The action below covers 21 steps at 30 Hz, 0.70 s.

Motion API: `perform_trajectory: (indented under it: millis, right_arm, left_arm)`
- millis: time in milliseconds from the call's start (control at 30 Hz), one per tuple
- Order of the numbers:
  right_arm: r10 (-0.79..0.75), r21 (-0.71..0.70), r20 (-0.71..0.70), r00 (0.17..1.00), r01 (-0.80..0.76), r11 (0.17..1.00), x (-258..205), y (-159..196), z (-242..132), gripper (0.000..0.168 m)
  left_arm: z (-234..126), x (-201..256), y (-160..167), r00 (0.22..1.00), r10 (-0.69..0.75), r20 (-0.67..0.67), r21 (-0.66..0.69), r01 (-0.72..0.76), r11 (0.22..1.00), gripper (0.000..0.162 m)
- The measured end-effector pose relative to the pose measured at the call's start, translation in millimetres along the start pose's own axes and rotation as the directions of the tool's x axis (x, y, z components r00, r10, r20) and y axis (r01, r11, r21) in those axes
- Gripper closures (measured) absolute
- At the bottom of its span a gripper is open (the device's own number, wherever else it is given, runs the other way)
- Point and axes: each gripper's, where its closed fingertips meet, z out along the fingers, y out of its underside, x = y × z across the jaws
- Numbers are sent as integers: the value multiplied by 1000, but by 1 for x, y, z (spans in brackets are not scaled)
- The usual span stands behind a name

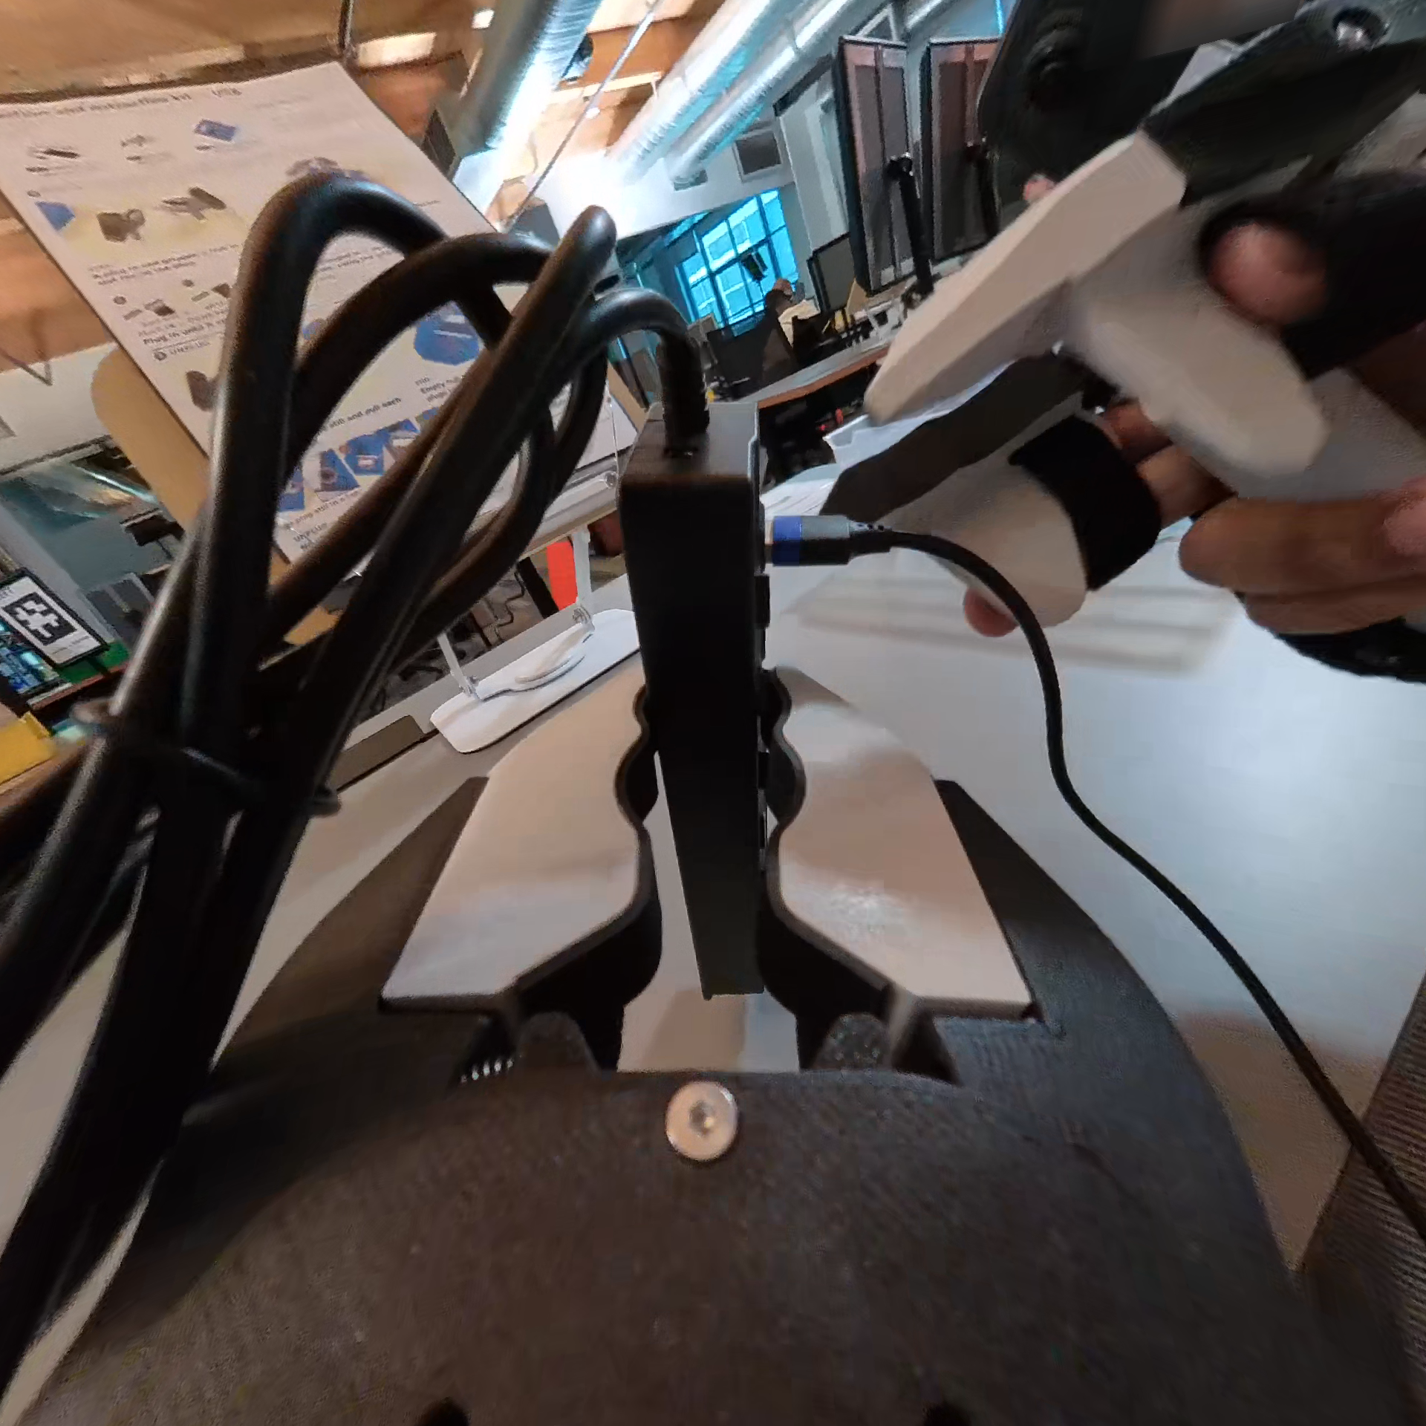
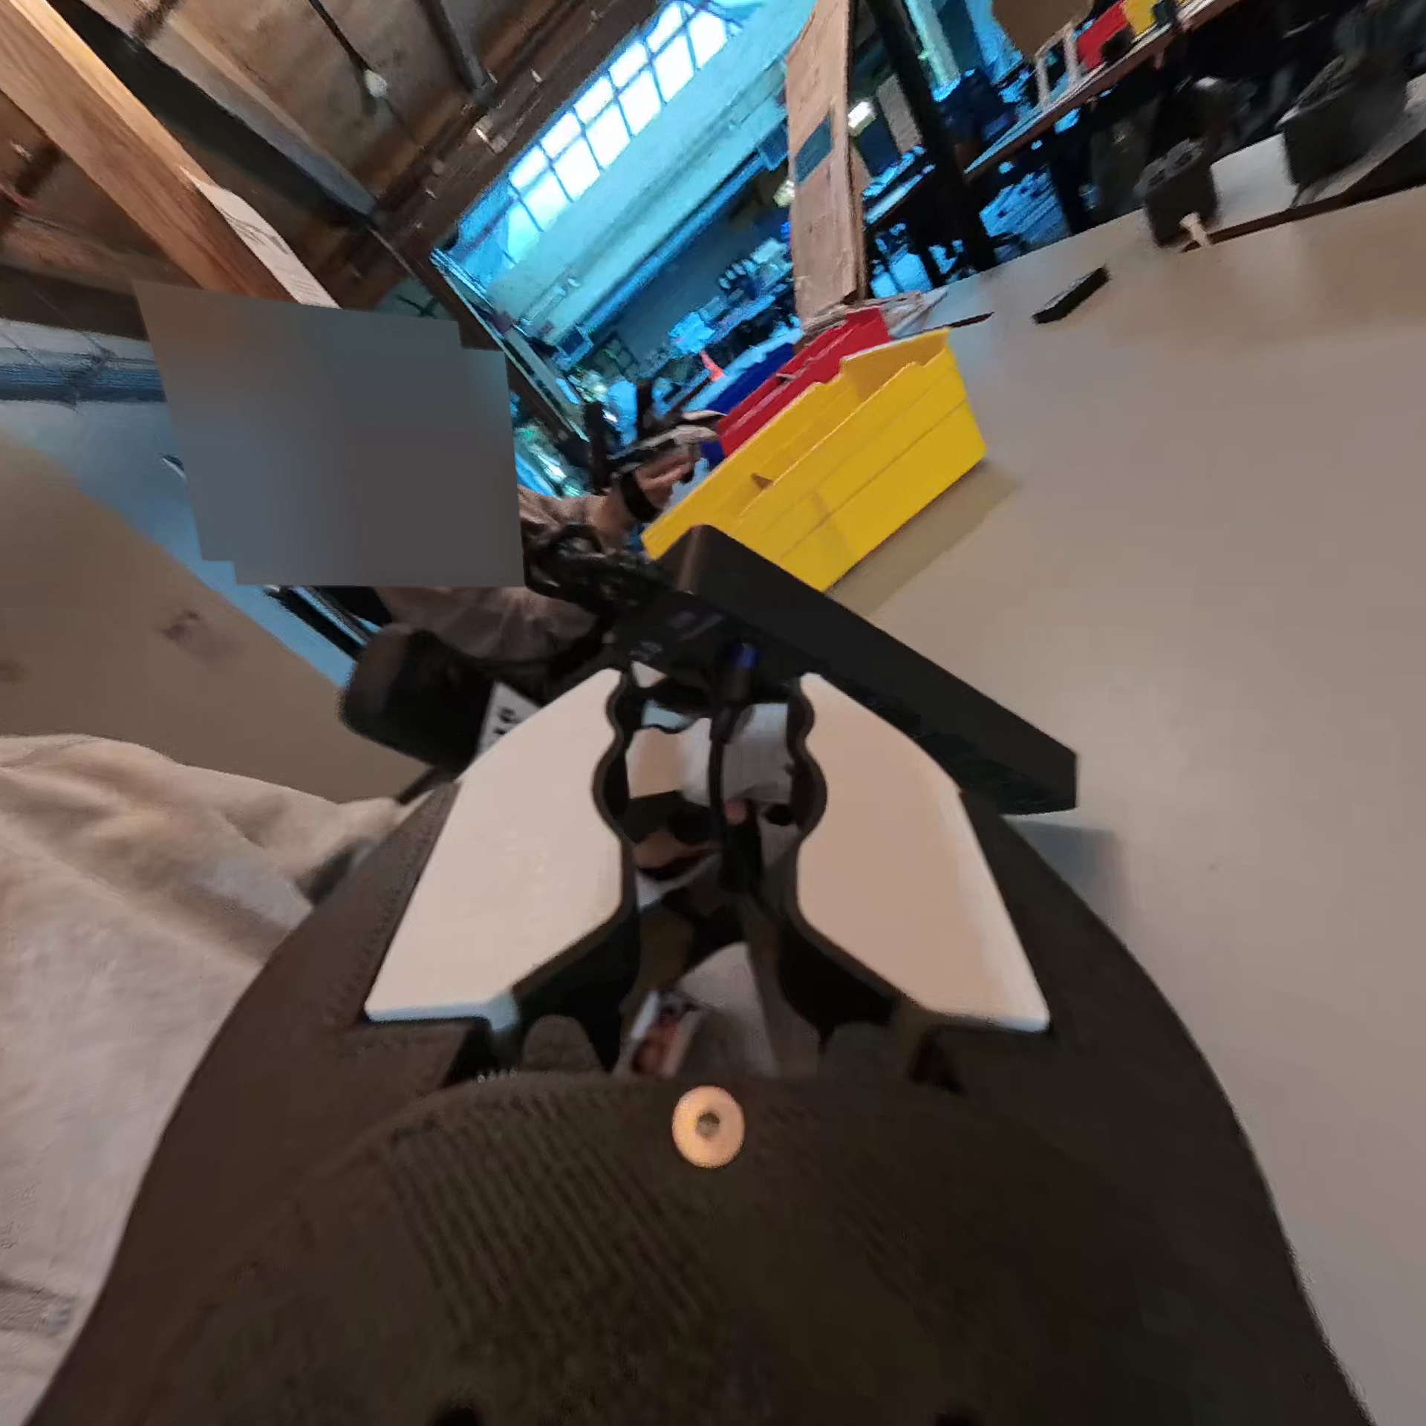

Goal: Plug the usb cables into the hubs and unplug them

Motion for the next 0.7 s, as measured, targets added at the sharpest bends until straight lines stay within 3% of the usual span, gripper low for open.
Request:
perform_trajectory:
  millis: [67,133,200,400,500,700]
  right_arm:
    - [-74,-41,-45,996,72,997,3,6,2,133]
    - [-122,-78,-67,990,117,990,3,10,2,154]
    - [-119,-87,-57,991,114,990,1,11,2,155]
    - [77,-76,10,997,-76,994,6,18,2,157]
    - [94,-79,23,995,-92,993,5,20,3,158]
    - [99,-102,20,995,-97,990,5,21,3,159]
  left_arm:
    - [1,5,-2,1000,4,1,-4,-3,1000,137]
    - [1,11,-5,999,33,-10,5,-33,999,137]
    - [0,13,-7,998,55,-15,27,-54,998,137]
    - [0,21,-7,997,33,-68,50,-30,998,132]
    - [-1,20,-13,997,75,-36,70,-73,995,134]
    - [0,17,-13,998,2,-64,54,1,999,137]
